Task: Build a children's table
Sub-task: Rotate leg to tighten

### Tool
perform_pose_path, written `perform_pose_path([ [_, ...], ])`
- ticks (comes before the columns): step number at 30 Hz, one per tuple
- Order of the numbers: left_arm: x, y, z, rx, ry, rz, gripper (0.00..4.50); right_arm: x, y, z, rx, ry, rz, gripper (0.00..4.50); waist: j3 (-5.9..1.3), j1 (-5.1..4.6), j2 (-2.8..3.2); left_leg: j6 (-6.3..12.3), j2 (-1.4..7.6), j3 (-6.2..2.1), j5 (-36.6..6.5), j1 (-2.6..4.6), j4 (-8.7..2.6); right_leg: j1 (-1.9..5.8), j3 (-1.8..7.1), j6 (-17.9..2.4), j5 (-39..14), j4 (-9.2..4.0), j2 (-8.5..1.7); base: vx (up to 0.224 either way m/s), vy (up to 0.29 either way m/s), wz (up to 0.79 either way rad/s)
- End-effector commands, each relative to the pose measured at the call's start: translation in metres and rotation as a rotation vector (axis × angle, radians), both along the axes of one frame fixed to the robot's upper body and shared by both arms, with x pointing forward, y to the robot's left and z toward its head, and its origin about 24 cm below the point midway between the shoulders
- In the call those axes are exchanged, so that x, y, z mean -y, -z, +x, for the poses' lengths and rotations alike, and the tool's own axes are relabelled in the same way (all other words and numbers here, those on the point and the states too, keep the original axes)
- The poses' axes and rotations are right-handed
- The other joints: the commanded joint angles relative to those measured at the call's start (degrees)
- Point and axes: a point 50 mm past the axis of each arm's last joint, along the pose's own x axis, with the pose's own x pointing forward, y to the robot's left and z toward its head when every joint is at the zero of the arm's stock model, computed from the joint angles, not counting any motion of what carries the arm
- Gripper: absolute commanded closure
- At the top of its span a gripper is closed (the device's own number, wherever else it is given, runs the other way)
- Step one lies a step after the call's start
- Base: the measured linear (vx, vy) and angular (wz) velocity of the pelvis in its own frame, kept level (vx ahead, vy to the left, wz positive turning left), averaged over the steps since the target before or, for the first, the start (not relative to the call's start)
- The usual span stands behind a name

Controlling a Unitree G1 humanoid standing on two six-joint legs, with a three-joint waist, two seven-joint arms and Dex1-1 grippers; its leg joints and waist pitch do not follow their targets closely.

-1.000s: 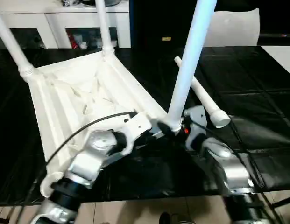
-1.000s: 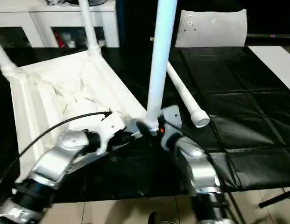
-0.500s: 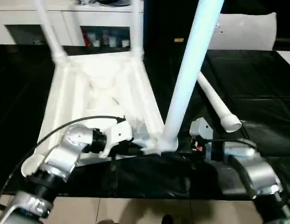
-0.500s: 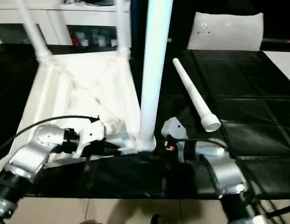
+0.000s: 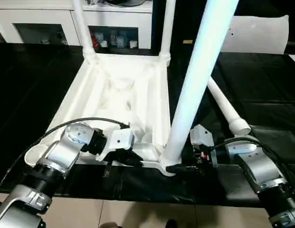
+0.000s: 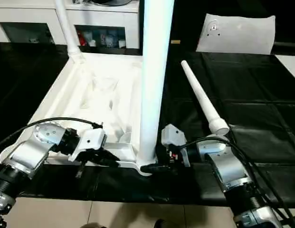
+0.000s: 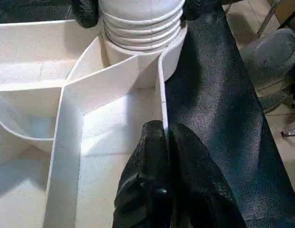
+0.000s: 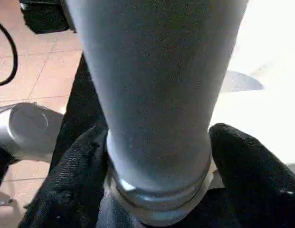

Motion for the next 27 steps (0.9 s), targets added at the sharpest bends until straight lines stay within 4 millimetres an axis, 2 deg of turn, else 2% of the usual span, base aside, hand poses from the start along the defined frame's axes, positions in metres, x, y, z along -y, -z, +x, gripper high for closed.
perform_pose_path([
  [1,0.008,0.007,-0.01,-0.045,0.127,0.048,4.5,0.001,-0.004,0.002,0.017,-0.01,0.002,1.39,-3.75,-0.16,-0.59,5.88,2.63,-0.01,-3.48,-0.78,-4.01,3.85,4.27,-9.64,-17.06,-2.81,-4.11,0.0,0.0,0.0],
  [5,0.007,0.007,-0.01,-0.043,0.137,0.053,4.5,0.0,-0.003,0.001,0.013,-0.026,0.006,1.66,-3.84,-0.13,-0.54,5.9,2.69,-0.03,-3.06,-0.73,-3.98,3.82,4.27,-9.74,-16.51,-2.71,-4.1,0.0,0.0,0.0],
  [11,0.008,0.008,-0.008,-0.032,0.095,0.038,4.5,-0.004,-0.001,-0.003,0.004,-0.022,0.04,1.77,-3.98,-0.04,-0.39,6.14,2.68,-0.03,-2.26,-0.74,-3.88,3.86,4.23,-10.19,-15.31,-2.52,-4.05,0.0,0.0,0.0],
  [12,0.011,0.008,-0.006,-0.011,0.036,0.012,4.5,-0.007,0.001,-0.006,-0.015,0.015,0.072,1.78,-3.99,0.03,-0.25,6.01,2.68,0.03,-2.63,-0.7,-3.87,3.89,4.25,-10.13,-15.64,-2.66,-4.08,0.0,0.0,0.0],
  [14,0.014,0.007,-0.004,0.004,-0.024,-0.009,4.5,-0.012,0.003,-0.008,-0.013,0.06,0.101,1.78,-4.0,0.19,-0.34,5.72,2.78,-0.05,-2.76,-0.71,-3.92,3.9,4.24,-9.96,-15.84,-2.68,-4.14,0.0,0.0,0.0],
  [16,0.02,0.007,-0.001,0.017,-0.108,-0.044,4.5,-0.019,0.006,-0.008,-0.017,0.145,0.126,1.78,-3.6,0.03,-0.22,4.53,2.65,-0.01,-5.31,-0.65,-4.13,3.76,4.16,-8.93,-19.66,-3.31,-4.19,0.0,0.0,0.0],
  [17,0.023,0.007,-0.001,0.019,-0.146,-0.066,4.5,-0.022,0.008,-0.008,-0.014,0.192,0.132,1.78,-3.6,0.03,-0.22,4.53,2.65,-0.01,-5.31,-0.65,-4.13,3.76,4.16,-8.93,-19.66,-3.31,-4.19,0.0,0.0,0.0],
  [18,0.028,0.006,-0.001,0.023,-0.201,-0.098,4.5,-0.028,0.011,-0.007,-0.015,0.256,0.148,1.78,-3.36,-0.47,-0.45,2.98,2.42,-0.01,-7.59,-0.56,-4.33,3.75,3.98,-6.91,-24.31,-3.99,-4.04,0.0,0.0,0.0],
  [19,0.034,0.005,-0.001,0.025,-0.25,-0.127,4.5,-0.033,0.013,-0.007,-0.026,0.311,0.166,1.78,-3.12,-0.71,-0.34,2.32,2.12,-0.02,-9.35,-0.26,-4.28,3.51,3.66,-5.31,-28.46,-4.69,-4.04,0.0,0.0,0.0],
  [20,0.046,0.004,-0.002,0.024,-0.335,-0.176,4.5,-0.044,0.017,-0.005,-0.042,0.428,0.197,1.78,-3.0,-1.04,-0.61,1.96,2.07,-0.09,-9.78,-0.47,-4.38,3.61,3.53,-4.49,-30.11,-4.83,-4.01,0.0,0.0,0.0],
  [21,0.052,0.003,-0.002,0.024,-0.386,-0.199,4.5,-0.05,0.018,-0.004,-0.055,0.487,0.215,1.78,-2.6,-1.67,-0.4,1.39,1.77,-0.21,-11.76,-0.45,-4.28,3.3,2.91,-2.65,-34.16,-5.68,-3.84,0.0,0.0,0.0],
  [22,0.055,0.003,-0.003,0.024,-0.404,-0.207,4.5,-0.053,0.018,-0.003,-0.059,0.508,0.221,1.78,-2.55,-2.59,-0.51,0.98,1.37,-0.48,-13.78,-0.44,-4.08,3.41,2.16,-0.32,-37.67,-6.44,-3.8,0.0,0.0,0.0],
  [23,0.062,0.003,-0.004,0.022,-0.455,-0.23,4.5,-0.061,0.02,-0.002,-0.075,0.576,0.238,1.78,-2.6,-2.89,-0.4,0.98,1.33,-0.62,-14.49,-0.44,-3.98,3.5,1.93,0.61,-38.49,-6.72,-3.87,0.0,0.0,0.0],
  [24,0.069,0.002,-0.004,0.028,-0.508,-0.248,4.5,-0.068,0.021,0.0,-0.087,0.637,0.244,1.78,-2.48,-3.85,-0.63,1.07,1.31,-0.71,-15.62,-0.44,-3.89,3.28,1.49,1.55,-38.95,-7.25,-3.76,0.0,0.0,0.0],
  [25,0.074,0.002,-0.004,0.033,-0.545,-0.259,4.5,-0.072,0.021,0.001,-0.09,0.675,0.241,1.78,-2.43,-4.63,-0.4,1.07,1.15,-0.93,-16.69,-0.65,-3.74,3.41,0.77,2.59,-39.53,-7.7,-3.6,0.0,0.0,0.0],
  [26,0.079,0.001,-0.004,0.033,-0.585,-0.269,4.5,-0.077,0.022,0.002,-0.087,0.717,0.234,1.78,-2.51,-4.73,-0.22,1.26,1.25,-1.04,-17.27,-0.24,-3.77,3.29,0.59,2.86,-39.57,-8.04,-3.73,0.0,0.0,0.0],
  [27,0.083,0.001,-0.004,0.04,-0.622,-0.274,4.5,-0.081,0.022,0.004,-0.09,0.753,0.226,1.78,-2.5,-5.45,0.0,1.85,1.44,-1.21,-17.79,-0.26,-3.87,3.43,0.27,2.73,-37.82,-8.18,-3.75,0.0,0.0,0.0],
])
